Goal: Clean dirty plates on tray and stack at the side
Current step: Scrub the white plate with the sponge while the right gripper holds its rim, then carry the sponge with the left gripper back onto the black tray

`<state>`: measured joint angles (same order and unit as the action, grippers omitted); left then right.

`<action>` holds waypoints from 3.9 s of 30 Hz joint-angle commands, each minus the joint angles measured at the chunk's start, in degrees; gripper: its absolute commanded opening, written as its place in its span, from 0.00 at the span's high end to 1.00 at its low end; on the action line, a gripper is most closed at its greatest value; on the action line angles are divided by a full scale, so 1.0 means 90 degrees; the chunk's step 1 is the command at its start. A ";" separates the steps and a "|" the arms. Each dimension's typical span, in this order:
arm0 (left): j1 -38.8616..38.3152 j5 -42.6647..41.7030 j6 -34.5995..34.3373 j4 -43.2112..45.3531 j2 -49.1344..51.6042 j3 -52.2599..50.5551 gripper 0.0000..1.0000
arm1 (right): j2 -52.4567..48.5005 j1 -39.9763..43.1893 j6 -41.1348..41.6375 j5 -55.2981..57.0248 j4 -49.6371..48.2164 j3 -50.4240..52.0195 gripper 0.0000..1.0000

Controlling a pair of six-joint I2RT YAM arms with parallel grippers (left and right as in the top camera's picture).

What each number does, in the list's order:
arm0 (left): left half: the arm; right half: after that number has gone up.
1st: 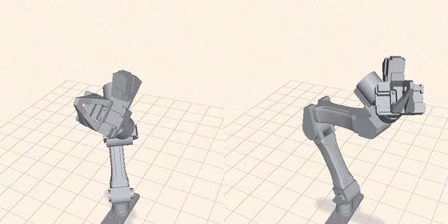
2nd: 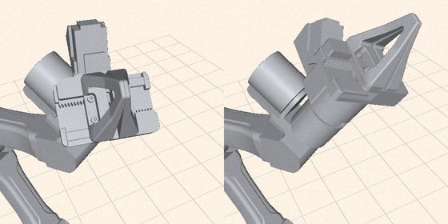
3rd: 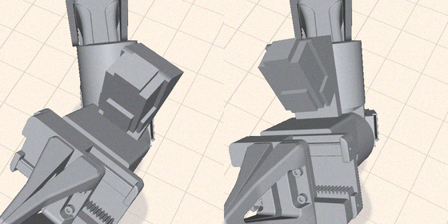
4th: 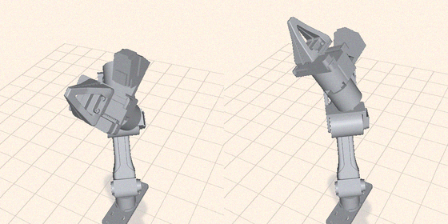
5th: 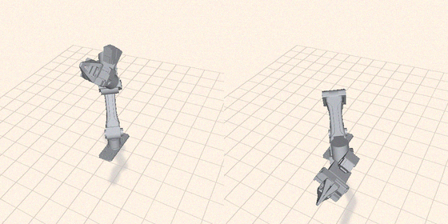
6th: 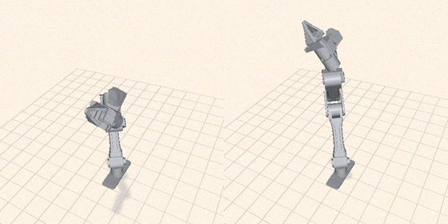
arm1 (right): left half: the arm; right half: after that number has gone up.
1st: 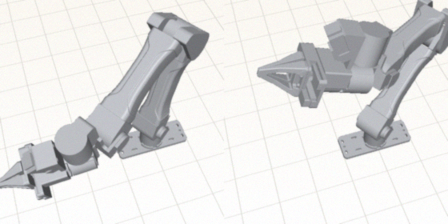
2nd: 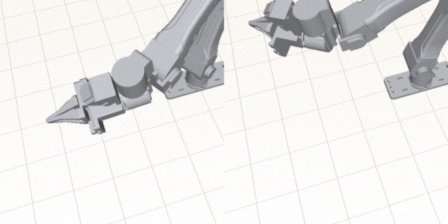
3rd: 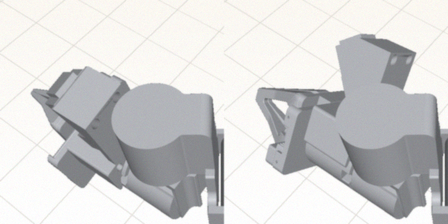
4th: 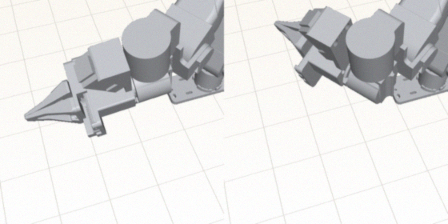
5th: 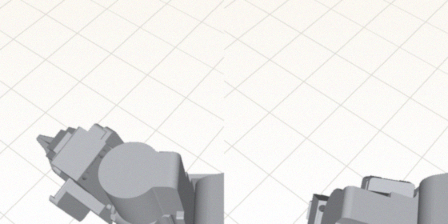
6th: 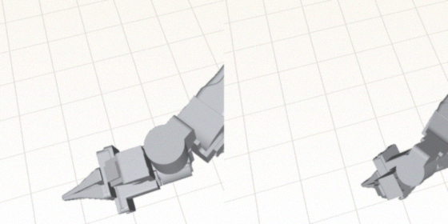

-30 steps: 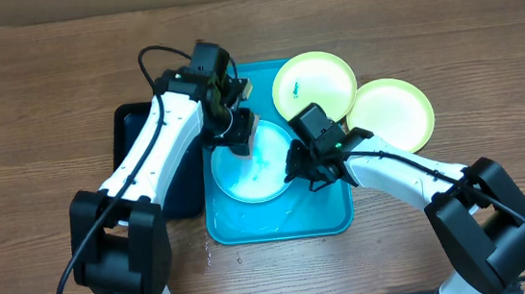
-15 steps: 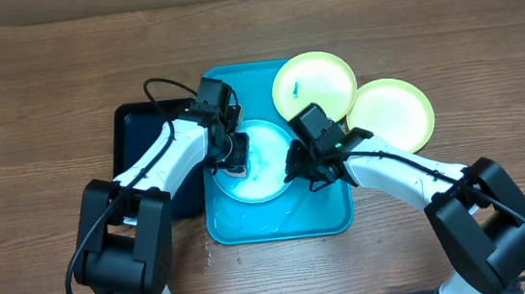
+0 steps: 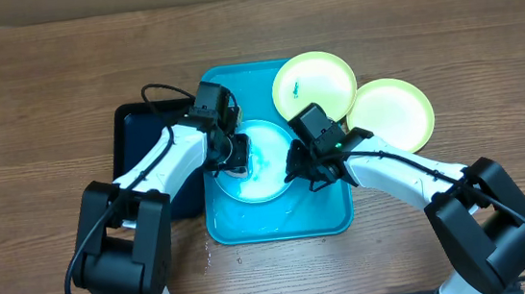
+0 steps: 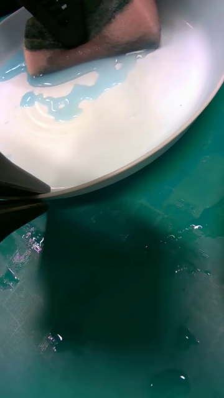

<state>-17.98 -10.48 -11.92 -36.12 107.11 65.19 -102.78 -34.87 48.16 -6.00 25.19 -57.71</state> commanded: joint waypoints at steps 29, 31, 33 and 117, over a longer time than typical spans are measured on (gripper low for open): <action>-0.0665 -0.1977 -0.0440 0.0580 0.0068 -0.0034 0.96 | -0.0002 -0.0002 0.0002 -0.0007 -0.0073 0.0044 0.96; -0.0661 -0.1785 -0.0440 0.0393 -0.0010 0.0206 0.96 | -0.0002 -0.0002 0.0002 -0.0007 -0.0073 0.0044 0.96; -0.0661 -0.1438 -0.0437 0.0085 -0.0083 0.0508 0.96 | -0.0002 -0.0002 0.0000 -0.0007 -0.0063 0.0044 0.96; -0.0420 -0.1025 -0.0333 -0.1239 0.1008 0.1064 0.96 | -0.0002 0.0000 0.0000 -0.0007 -0.0080 0.0046 0.96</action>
<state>-20.56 -7.31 -16.56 -47.68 114.43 76.84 -103.02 -34.85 48.18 -5.63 25.02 -57.71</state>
